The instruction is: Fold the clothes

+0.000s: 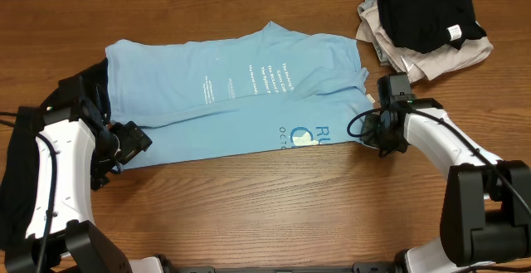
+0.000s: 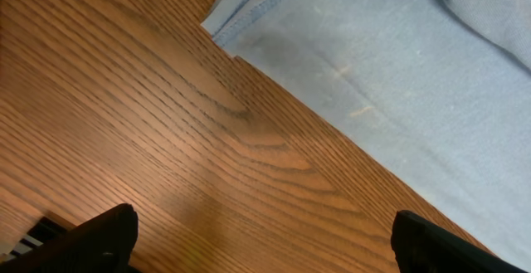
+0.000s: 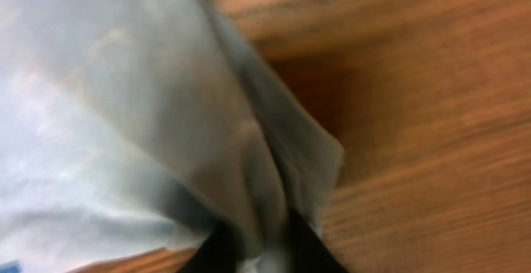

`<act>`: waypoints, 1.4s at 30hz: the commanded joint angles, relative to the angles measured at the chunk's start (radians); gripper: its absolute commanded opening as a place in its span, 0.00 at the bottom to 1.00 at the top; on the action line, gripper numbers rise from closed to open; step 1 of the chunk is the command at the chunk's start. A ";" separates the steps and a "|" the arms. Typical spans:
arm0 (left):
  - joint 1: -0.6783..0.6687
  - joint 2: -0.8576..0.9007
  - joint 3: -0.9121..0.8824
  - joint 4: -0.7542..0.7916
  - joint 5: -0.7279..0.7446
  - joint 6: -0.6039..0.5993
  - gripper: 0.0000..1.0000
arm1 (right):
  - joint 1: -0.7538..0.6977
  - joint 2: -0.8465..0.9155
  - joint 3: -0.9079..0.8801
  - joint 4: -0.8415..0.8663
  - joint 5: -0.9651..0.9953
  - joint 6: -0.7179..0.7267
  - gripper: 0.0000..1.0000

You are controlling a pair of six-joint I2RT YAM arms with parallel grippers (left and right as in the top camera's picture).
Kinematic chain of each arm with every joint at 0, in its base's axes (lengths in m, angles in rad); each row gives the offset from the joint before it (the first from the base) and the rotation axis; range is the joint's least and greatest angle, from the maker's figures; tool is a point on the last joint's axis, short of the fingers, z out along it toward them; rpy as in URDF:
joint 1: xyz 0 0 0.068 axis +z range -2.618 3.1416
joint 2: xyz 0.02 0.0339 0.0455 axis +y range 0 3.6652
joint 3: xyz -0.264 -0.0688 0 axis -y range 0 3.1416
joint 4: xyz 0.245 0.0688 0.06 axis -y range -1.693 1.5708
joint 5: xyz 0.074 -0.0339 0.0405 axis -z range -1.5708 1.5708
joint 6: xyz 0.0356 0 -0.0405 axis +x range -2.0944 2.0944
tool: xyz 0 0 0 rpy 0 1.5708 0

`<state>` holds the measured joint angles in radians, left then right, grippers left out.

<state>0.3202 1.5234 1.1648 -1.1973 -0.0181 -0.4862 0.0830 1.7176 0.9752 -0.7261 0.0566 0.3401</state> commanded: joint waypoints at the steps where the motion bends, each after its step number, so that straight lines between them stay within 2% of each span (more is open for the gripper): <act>1: -0.008 -0.002 -0.005 0.001 0.011 0.021 0.99 | 0.000 -0.012 -0.009 -0.012 0.053 0.057 0.04; 6: -0.008 -0.002 -0.005 -0.003 -0.002 0.047 0.99 | -0.026 -0.045 -0.005 -0.146 0.116 0.188 0.04; 14: -0.008 -0.002 -0.005 -0.030 -0.016 0.066 1.00 | -0.190 -0.119 -0.006 -0.476 0.100 0.407 0.04; 18: -0.008 -0.002 -0.005 -0.052 -0.019 0.091 1.00 | -0.265 -0.121 -0.006 -0.575 0.100 0.472 0.04; 23: -0.008 -0.002 -0.005 -0.067 -0.022 0.090 0.99 | -0.306 -0.145 -0.006 -0.611 0.100 0.472 0.04; 26: -0.008 -0.002 -0.005 -0.062 -0.020 0.089 0.99 | -0.307 -0.179 -0.006 -0.576 0.100 0.465 0.04; 28: -0.009 -0.002 -0.005 -0.046 -0.002 0.089 0.98 | -0.307 -0.203 -0.005 -0.536 0.090 0.411 0.06; 32: -0.018 -0.002 -0.009 0.009 0.110 0.179 0.89 | -0.307 -0.238 0.013 -0.464 0.024 0.197 0.25; 33: -0.026 -0.002 -0.014 0.026 0.116 0.195 0.88 | -0.307 -0.245 0.026 -0.459 0.010 0.166 0.34; 34: -0.034 -0.002 -0.023 0.042 0.113 0.195 0.88 | -0.307 -0.250 0.043 -0.459 -0.001 0.151 0.51; 35: -0.042 -0.001 -0.035 0.059 0.113 0.195 0.88 | -0.307 -0.253 0.059 -0.458 -0.007 0.149 0.77; 36: -0.049 -0.001 -0.049 0.074 0.113 0.195 0.88 | -0.307 -0.254 0.076 -0.460 -0.007 0.149 0.91; 37: -0.058 -0.001 -0.068 0.095 0.113 0.195 0.88 | -0.307 -0.254 0.094 -0.463 -0.007 0.148 1.00; 40: -0.080 0.000 -0.127 0.153 0.113 0.191 0.88 | -0.307 -0.254 0.138 -0.475 -0.008 0.148 1.00; 42: -0.093 0.000 -0.175 0.197 0.113 0.182 0.84 | -0.307 -0.254 0.157 -0.470 -0.037 0.115 1.00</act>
<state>0.2462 1.5234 1.0527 -1.0378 0.0753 -0.3206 -0.2211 1.4876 1.0798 -1.1976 0.0566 0.5137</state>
